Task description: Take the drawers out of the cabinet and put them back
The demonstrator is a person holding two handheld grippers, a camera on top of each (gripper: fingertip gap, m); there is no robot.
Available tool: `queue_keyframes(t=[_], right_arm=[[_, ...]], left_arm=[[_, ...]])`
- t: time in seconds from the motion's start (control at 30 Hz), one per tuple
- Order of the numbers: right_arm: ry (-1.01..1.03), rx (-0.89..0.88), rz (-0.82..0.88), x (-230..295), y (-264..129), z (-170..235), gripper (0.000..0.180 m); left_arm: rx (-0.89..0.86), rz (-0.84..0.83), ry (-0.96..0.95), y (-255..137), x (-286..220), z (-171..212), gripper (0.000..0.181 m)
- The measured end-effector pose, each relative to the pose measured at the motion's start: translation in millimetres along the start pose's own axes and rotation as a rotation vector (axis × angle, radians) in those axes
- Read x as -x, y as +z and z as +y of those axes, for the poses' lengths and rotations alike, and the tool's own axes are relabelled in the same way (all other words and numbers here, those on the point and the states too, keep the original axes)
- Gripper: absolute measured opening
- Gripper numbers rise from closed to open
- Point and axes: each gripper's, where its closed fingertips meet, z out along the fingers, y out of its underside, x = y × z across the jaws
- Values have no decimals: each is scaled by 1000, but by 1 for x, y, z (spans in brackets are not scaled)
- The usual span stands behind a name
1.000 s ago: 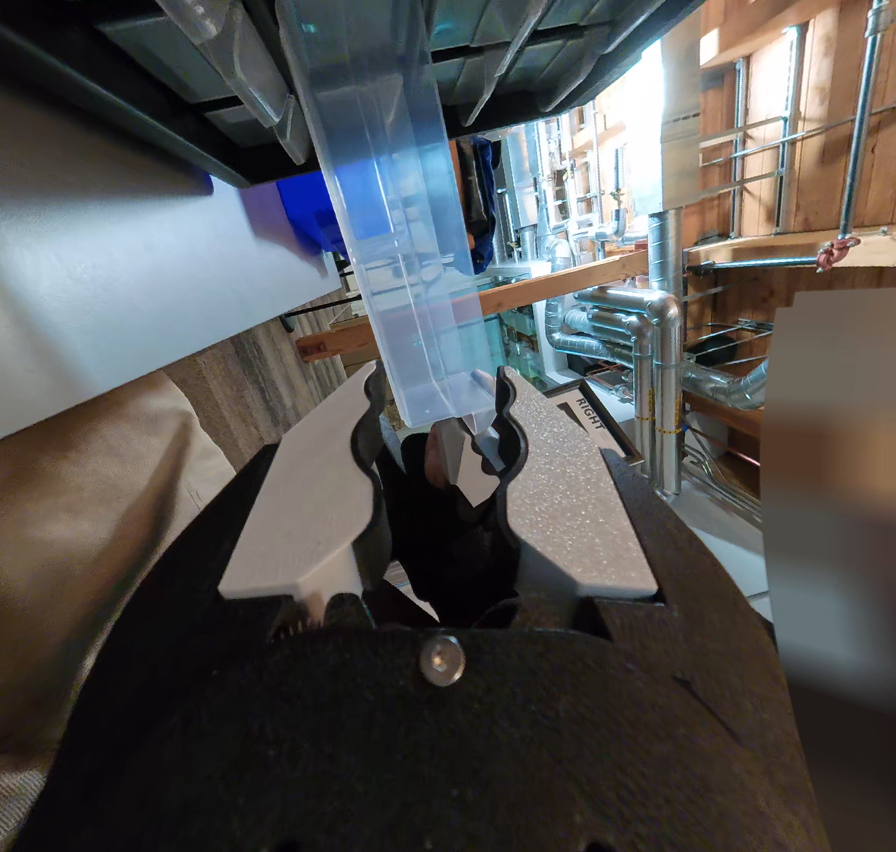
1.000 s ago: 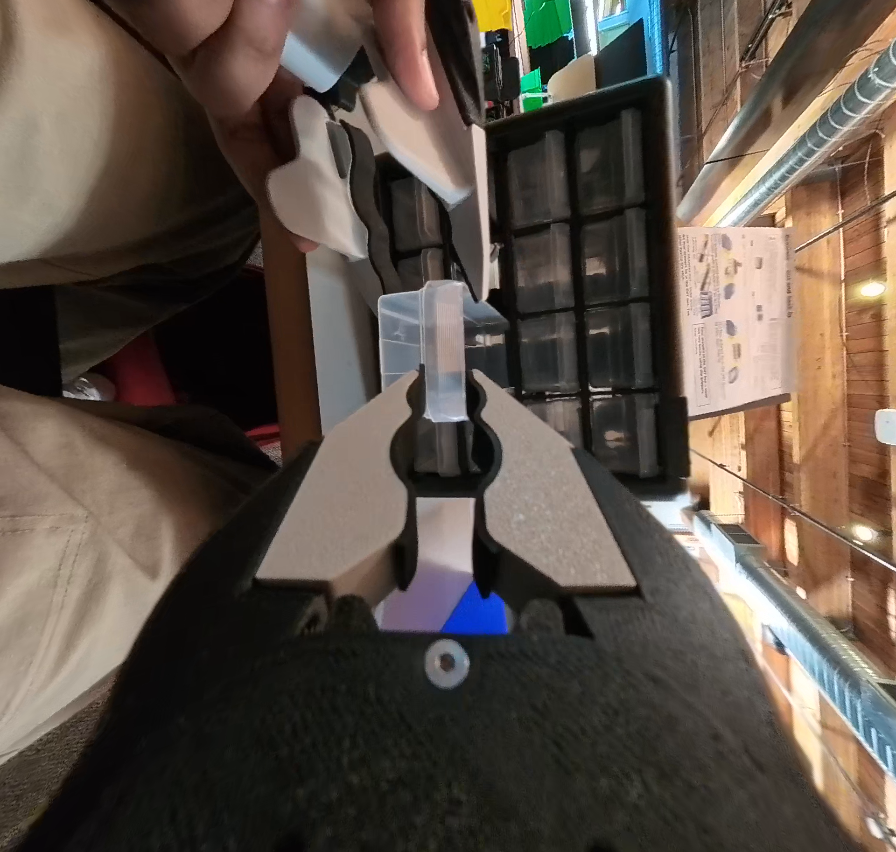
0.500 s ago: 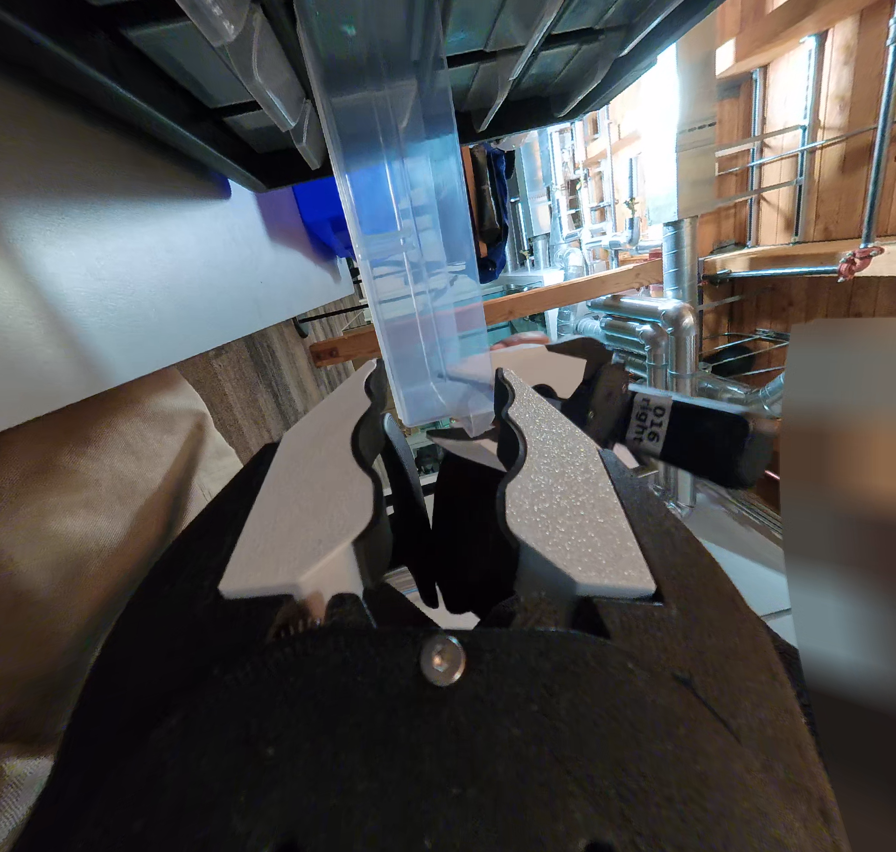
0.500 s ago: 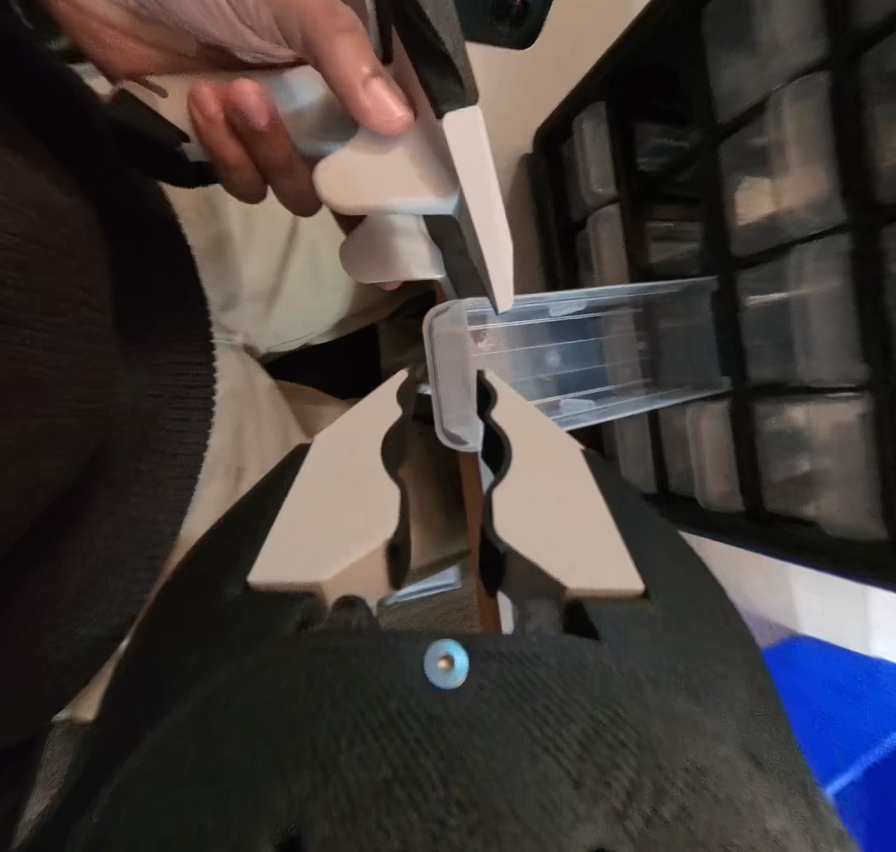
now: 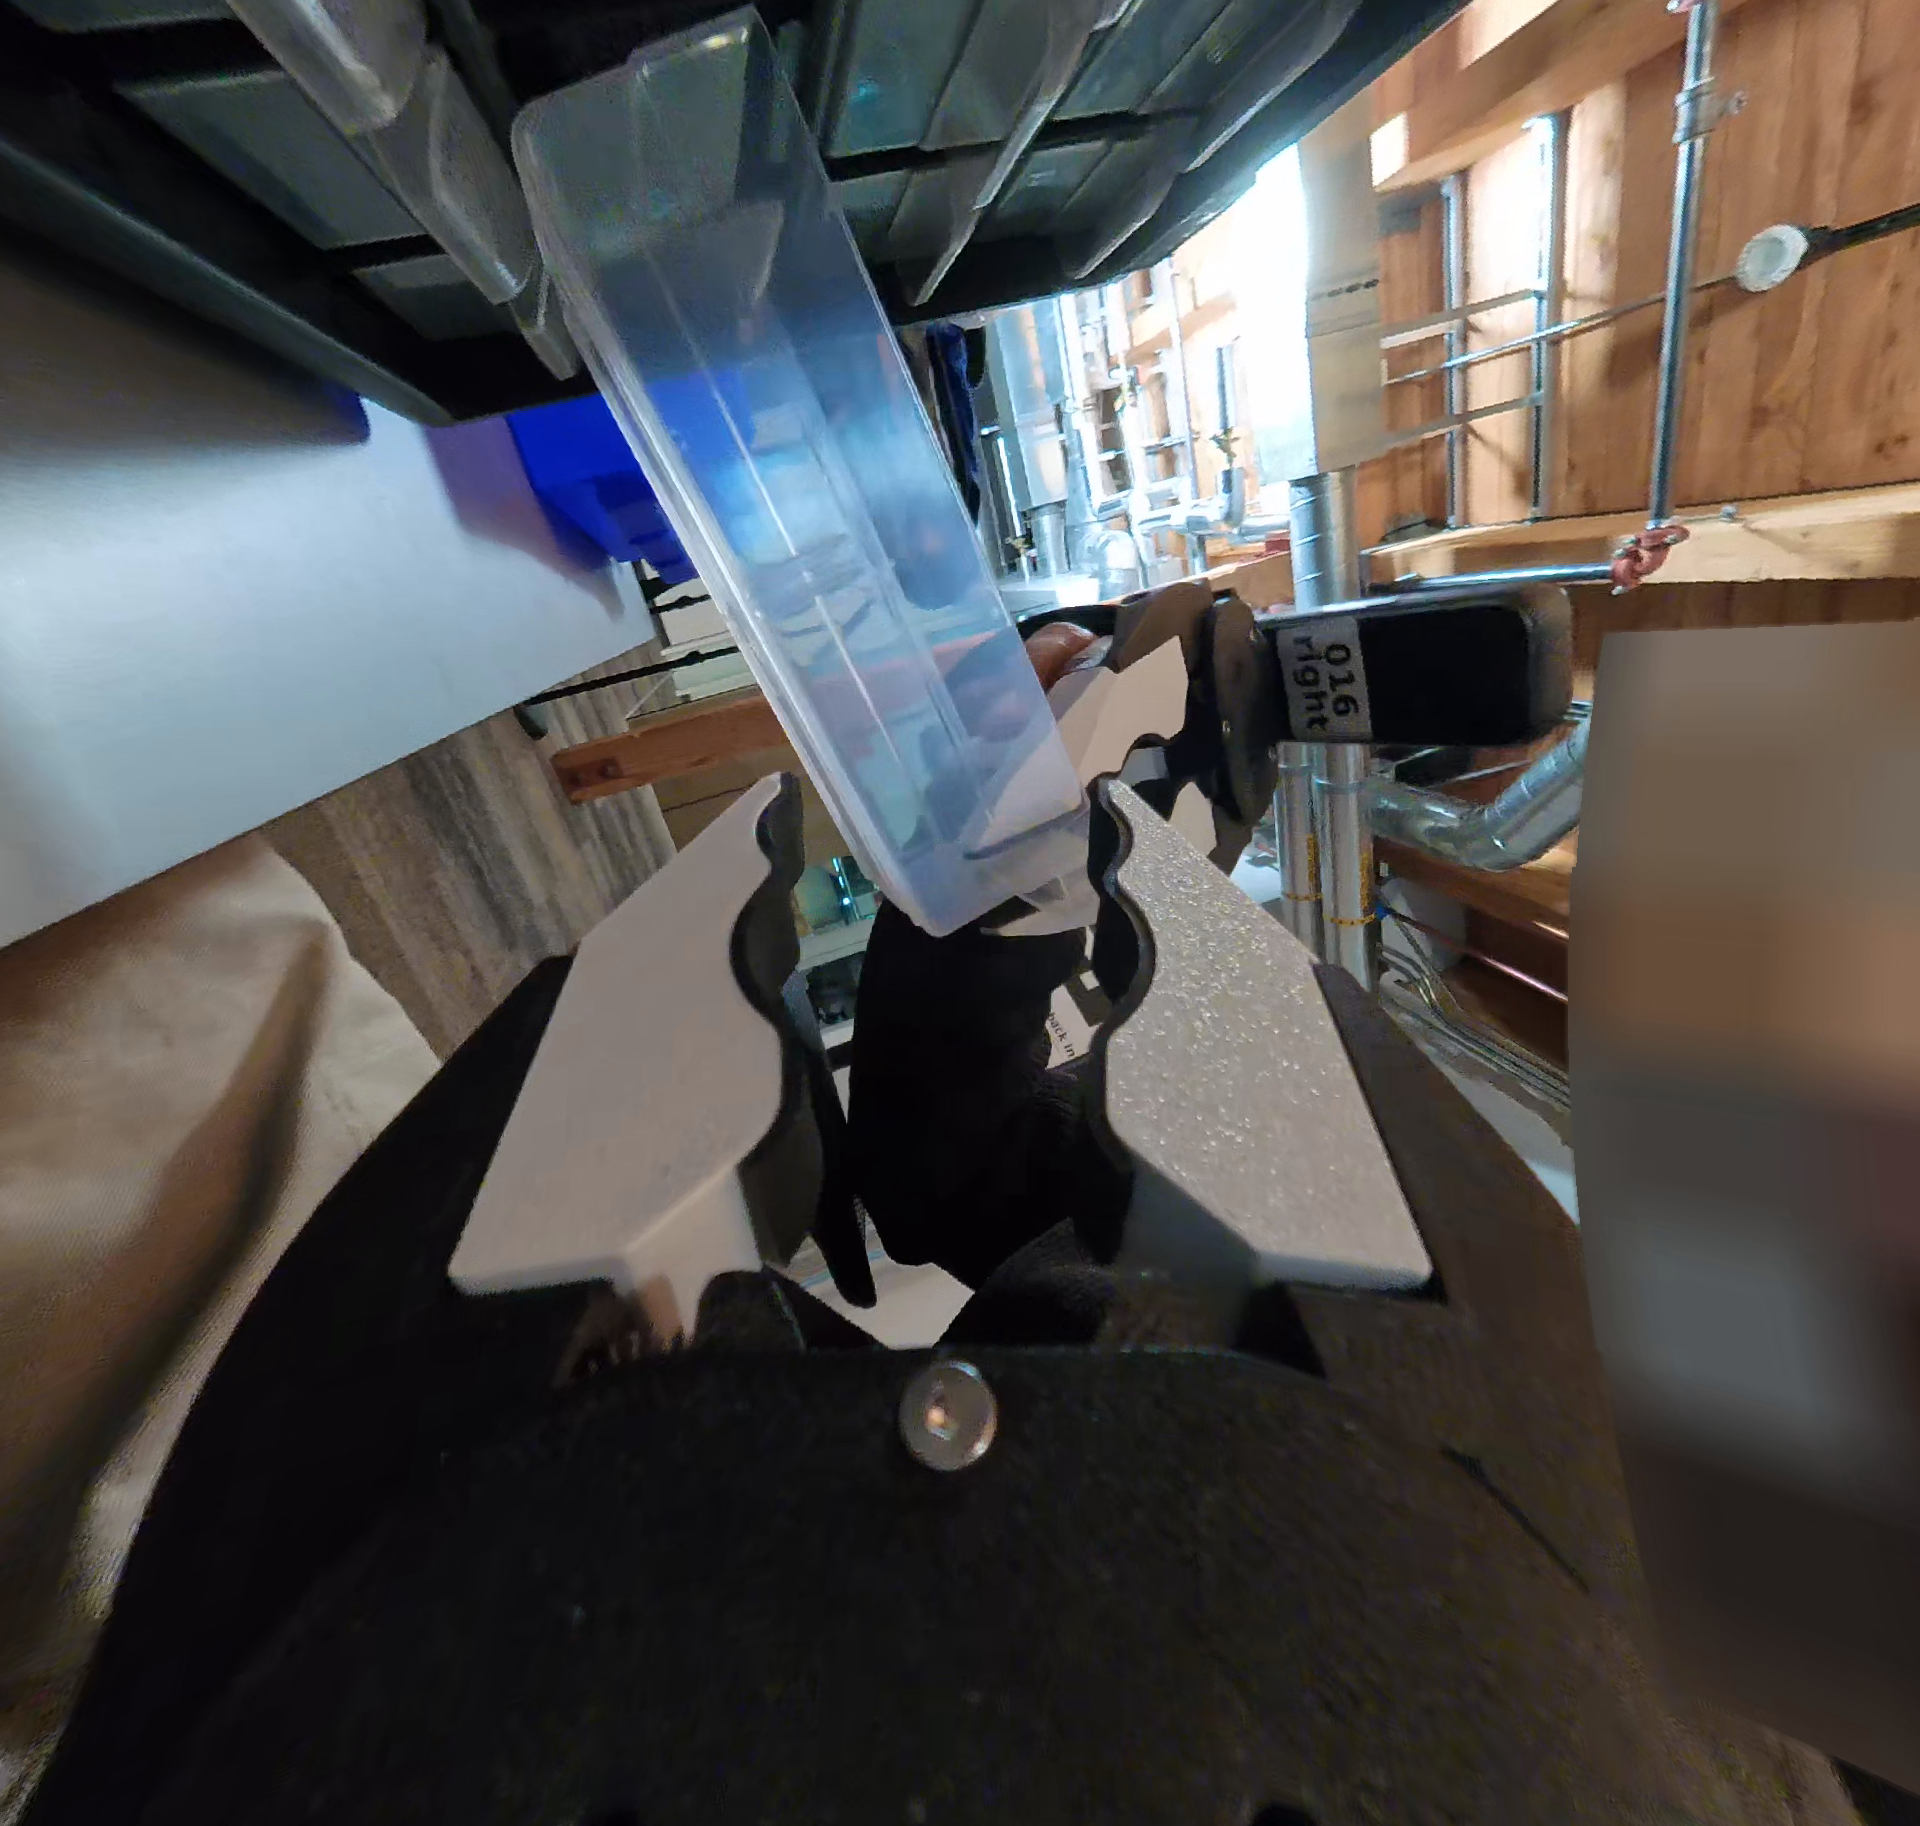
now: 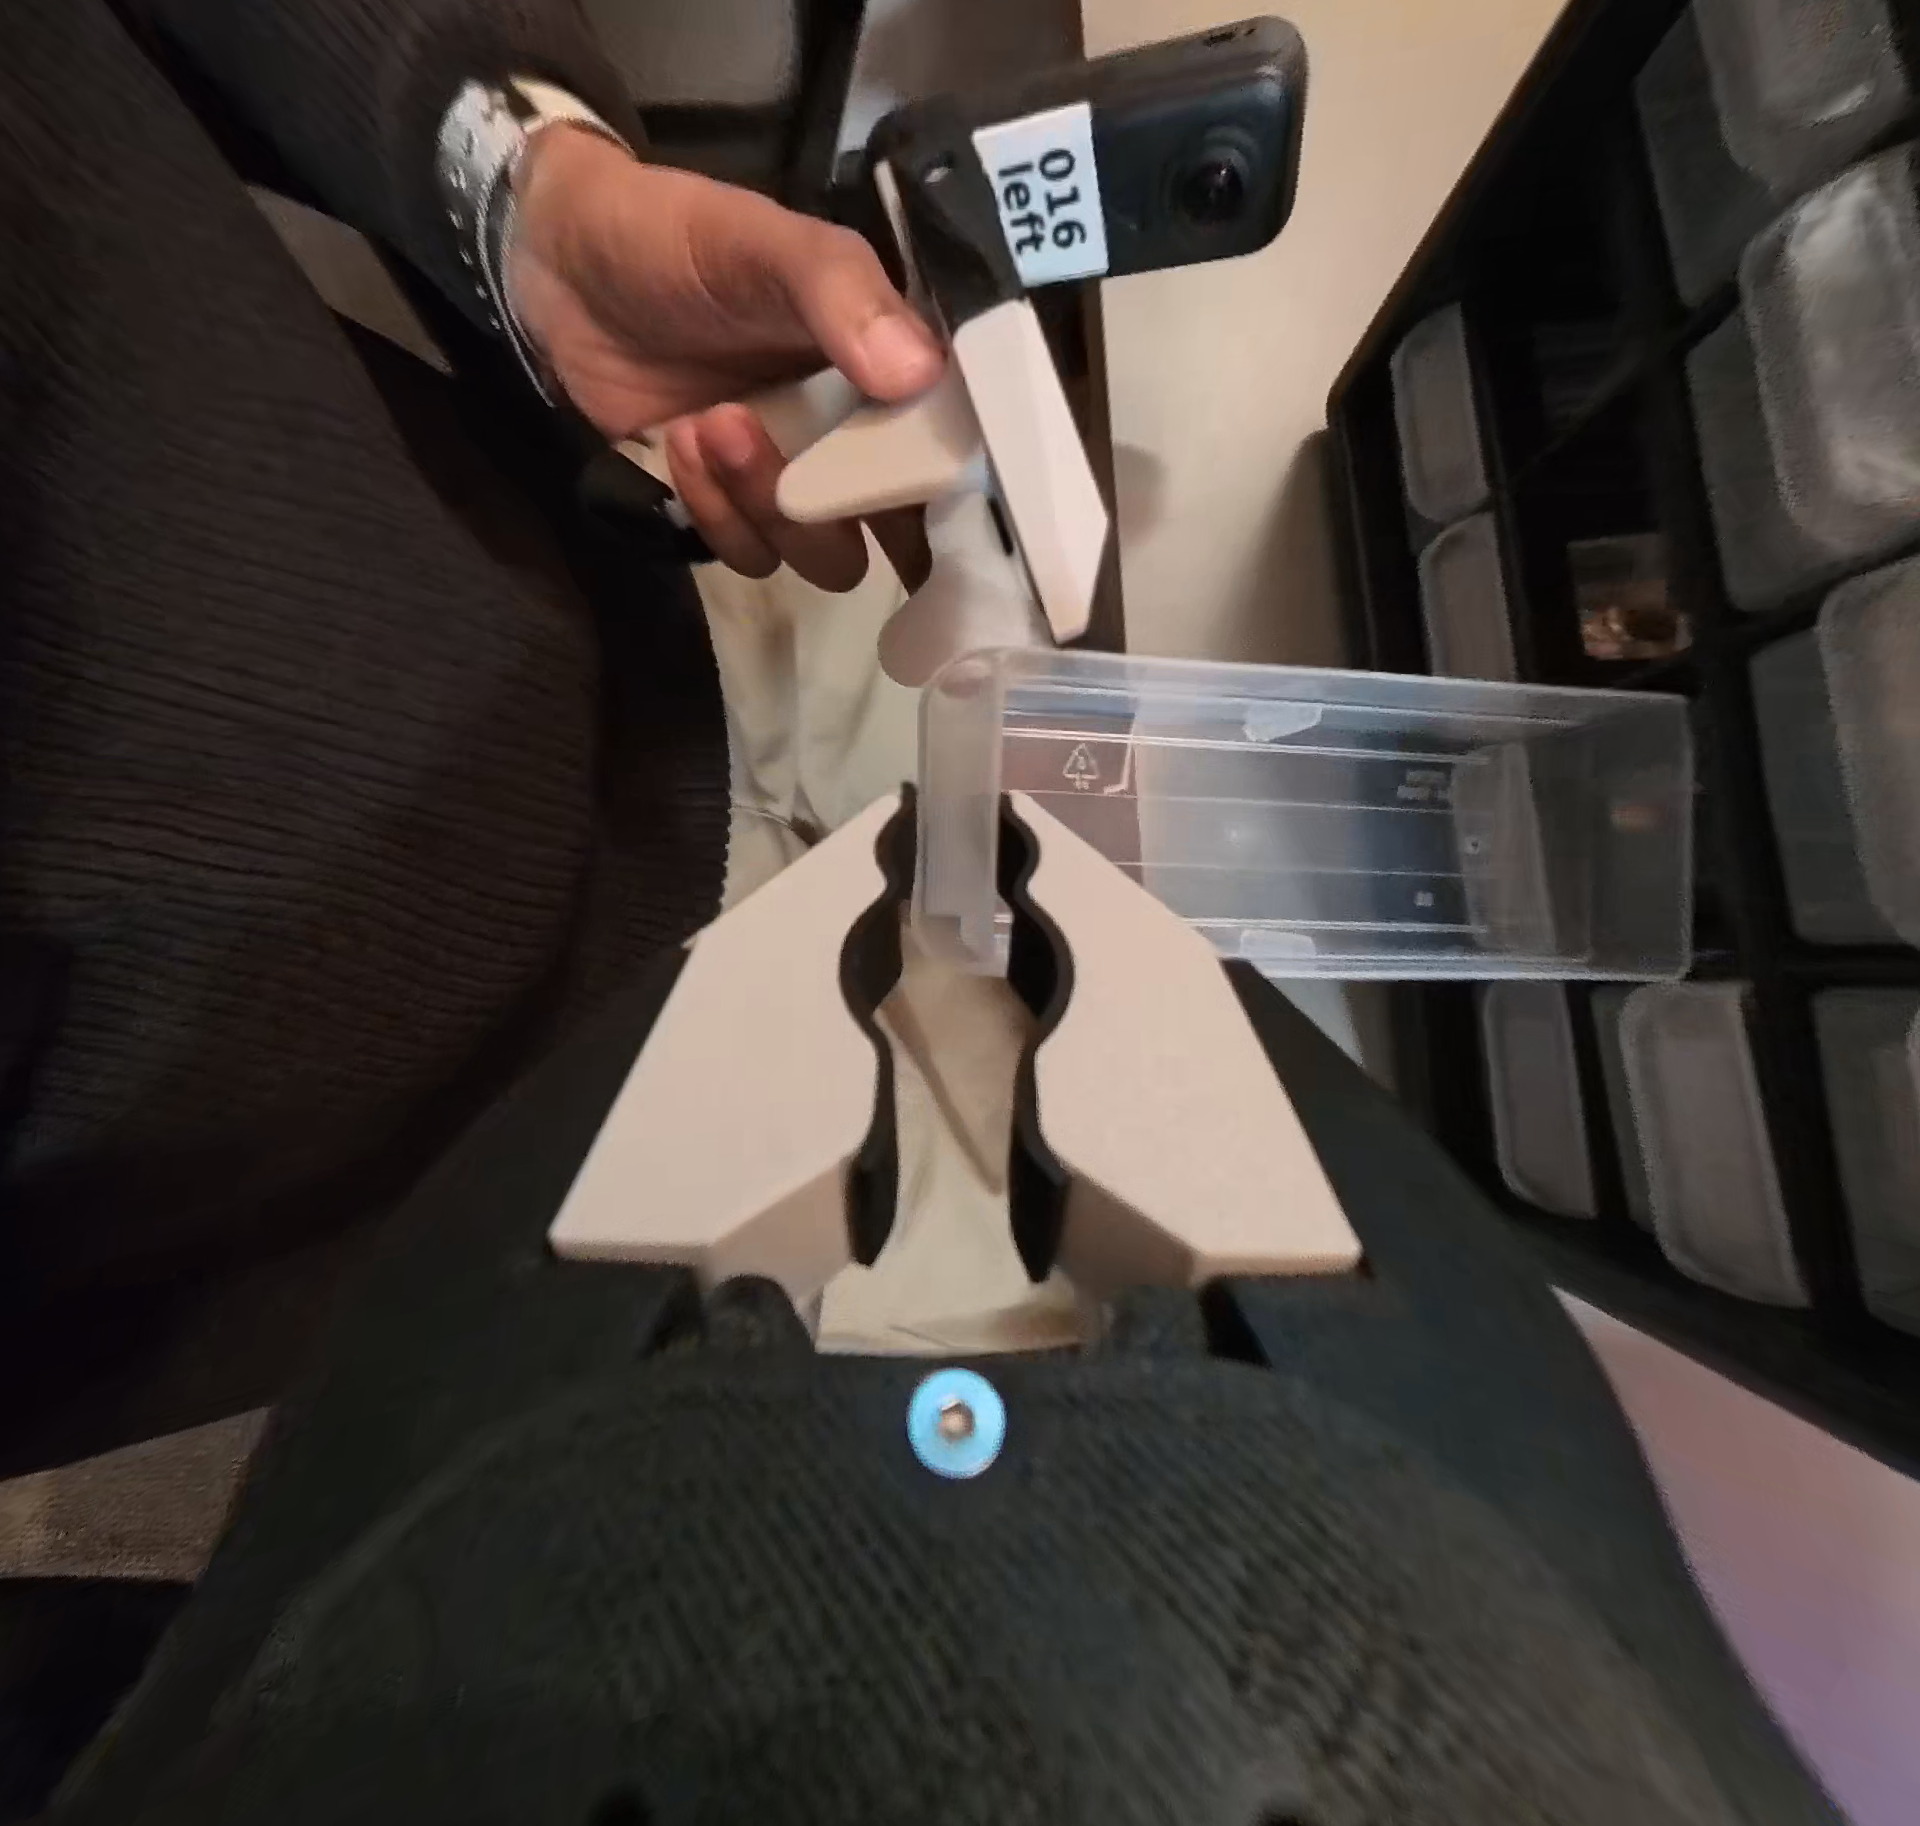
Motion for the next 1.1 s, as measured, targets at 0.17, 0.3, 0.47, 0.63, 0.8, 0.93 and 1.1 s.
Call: queue_keyframes(t=[0.17,0.3,0.47,0.63,0.8,0.93,1.1], right_arm=[[37,-67,-54,-1,-14,-7,13],[61,-118,-91,13,-36,-6,13],[71,-260,-107,26,-86,-10,13],[49,-532,-21,12,-169,-19,13],[151,-569,382,-57,-233,28,12],[478,-318,642,-133,-229,128,13],[794,-104,725,-191,-190,225,13]], left_arm=[[-56,-21,42,-7,-2,-12,50],[-78,-44,89,-11,-4,-19,51],[-76,-52,105,-11,-4,-19,51],[-75,-51,90,-10,-2,-18,50],[-51,-70,144,-8,-2,-15,51],[21,-99,240,0,-4,-1,51],[67,-114,276,6,-2,9,51]])
